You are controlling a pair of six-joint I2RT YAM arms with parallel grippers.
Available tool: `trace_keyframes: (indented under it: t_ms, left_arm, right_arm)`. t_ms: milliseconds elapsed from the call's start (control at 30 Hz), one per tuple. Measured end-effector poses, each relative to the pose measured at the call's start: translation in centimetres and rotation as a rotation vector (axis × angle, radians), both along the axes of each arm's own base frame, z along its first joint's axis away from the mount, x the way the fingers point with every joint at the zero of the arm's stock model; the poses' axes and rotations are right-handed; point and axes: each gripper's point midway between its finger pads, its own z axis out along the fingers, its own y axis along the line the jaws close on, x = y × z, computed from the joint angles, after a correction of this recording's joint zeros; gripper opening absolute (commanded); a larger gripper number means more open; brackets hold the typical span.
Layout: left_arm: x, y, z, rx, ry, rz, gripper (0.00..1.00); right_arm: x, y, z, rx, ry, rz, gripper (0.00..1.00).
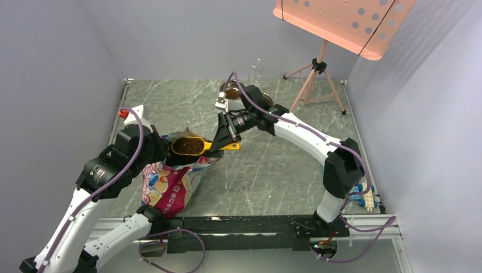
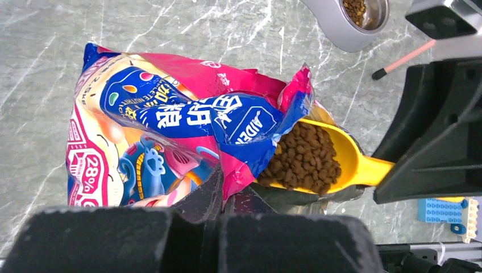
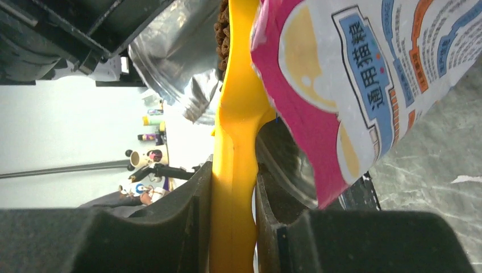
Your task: Serve the pet food
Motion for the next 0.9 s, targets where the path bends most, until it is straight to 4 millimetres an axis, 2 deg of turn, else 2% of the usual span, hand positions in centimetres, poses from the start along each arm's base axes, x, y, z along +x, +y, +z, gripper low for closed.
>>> trace_keyframes:
  t_ms: [100, 300, 400, 467, 533, 600, 767, 900]
  left_arm:
    - [0.0, 0.4, 0.1, 0.007, -0.006, 0.014, 0.0]
    - [-0.1, 0.7, 0.2, 0.01, -0.016, 0.026, 0.0]
    - [0.0, 0.6, 0.2, 0.012, -0.014, 0.025, 0.0]
    - [0.0, 0.6, 0.1, 0.013, -0.013, 0.025, 0.0]
    - [0.0, 0.6, 0.2, 0.011, -0.015, 0.025, 0.0]
    - [0.0, 0.6, 0.2, 0.012, -0.015, 0.025, 0.0]
    - [-0.1, 0.6, 0.1, 0.012, -0.011, 0.022, 0.0]
    - [-0.1, 0.6, 0.1, 0.013, -0.01, 0.025, 0.0]
  right_arm:
    - [-0.4, -0.8, -0.1, 0.006, 0.0, -0.004, 0.0]
    - [-0.4, -0.4, -0.8, 0.0, 0.005, -0.036, 0.0]
    - [-0.2, 0.5, -1.0, -0.064, -0.037, -0.039, 0.0]
    - [-0.3, 2.1, -0.3, -0.072, -0.099, 0.004, 0.0]
    - [-0.6, 2.7, -0.4, -0.08, -0.132, 0.017, 0.0]
    - [-1.1, 2.2, -0.9, -0.084, -0.11, 0.012, 0.0]
    - [0.4, -0.5, -2.3, -0.119, -0.035, -0.049, 0.0]
    - [0.1, -0.4, -2.0, -0.078, -0.006, -0.058, 0.0]
